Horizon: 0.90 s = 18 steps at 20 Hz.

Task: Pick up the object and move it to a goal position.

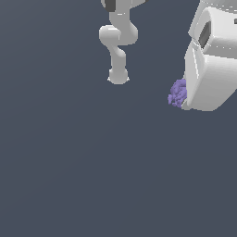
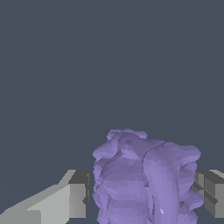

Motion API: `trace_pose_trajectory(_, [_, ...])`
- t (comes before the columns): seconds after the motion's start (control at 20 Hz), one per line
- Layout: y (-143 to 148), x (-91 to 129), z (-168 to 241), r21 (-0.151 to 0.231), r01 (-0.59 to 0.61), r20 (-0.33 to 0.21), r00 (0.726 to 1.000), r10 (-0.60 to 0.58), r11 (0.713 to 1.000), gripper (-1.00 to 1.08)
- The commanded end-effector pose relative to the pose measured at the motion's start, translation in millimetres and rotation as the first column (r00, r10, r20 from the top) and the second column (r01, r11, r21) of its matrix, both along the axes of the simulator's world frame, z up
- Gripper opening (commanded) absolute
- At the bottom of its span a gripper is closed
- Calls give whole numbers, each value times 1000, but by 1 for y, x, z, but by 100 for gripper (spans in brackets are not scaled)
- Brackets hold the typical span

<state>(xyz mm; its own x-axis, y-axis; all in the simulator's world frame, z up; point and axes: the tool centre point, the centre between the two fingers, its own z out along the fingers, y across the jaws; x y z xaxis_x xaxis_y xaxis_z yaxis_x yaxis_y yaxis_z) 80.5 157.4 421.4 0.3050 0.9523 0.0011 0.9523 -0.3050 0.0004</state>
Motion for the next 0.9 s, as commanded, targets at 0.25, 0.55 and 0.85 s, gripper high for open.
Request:
trace_pose_trajectory(0.25, [7,0,25,0,1,-1,1000,-1,1000,-100])
trace_pose_trajectory(0.55, [9,1,33,-1,1,-1,1000,-1,1000,-100])
trace_pose_trajectory(0.85, [9,2,35,-1,1,-1,1000,-1,1000,-100])
